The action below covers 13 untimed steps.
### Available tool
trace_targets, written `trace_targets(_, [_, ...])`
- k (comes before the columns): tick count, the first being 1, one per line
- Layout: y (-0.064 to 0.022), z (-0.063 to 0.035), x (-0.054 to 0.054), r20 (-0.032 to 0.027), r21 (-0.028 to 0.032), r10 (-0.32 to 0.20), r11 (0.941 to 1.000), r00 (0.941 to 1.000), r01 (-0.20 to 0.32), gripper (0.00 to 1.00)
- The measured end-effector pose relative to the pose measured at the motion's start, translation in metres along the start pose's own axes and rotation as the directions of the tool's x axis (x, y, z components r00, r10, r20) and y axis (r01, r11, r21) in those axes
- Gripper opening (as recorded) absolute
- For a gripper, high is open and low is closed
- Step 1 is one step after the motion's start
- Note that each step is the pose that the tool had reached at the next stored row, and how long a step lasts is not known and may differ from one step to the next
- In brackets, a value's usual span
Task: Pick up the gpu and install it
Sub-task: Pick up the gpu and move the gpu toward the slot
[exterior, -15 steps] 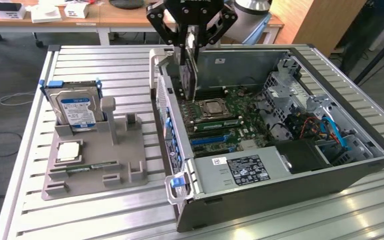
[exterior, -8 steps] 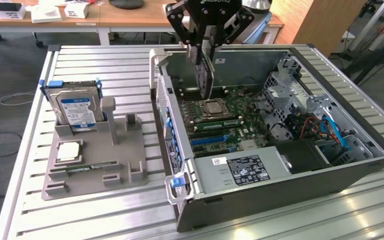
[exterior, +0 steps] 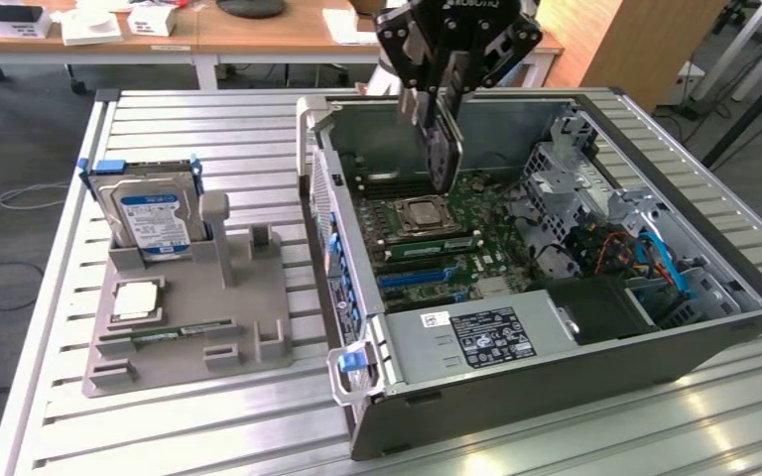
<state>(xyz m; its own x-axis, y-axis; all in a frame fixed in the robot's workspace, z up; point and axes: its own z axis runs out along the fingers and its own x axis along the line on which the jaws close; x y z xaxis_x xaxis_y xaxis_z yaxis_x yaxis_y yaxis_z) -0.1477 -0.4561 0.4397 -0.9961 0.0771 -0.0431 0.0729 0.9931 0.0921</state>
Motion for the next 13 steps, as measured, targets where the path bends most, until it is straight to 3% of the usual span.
trace_targets(13, [0.0037, 0.0026, -0.051, 0.0, 0.0, 0.0, 1.0, 1.0, 0.0, 0.27])
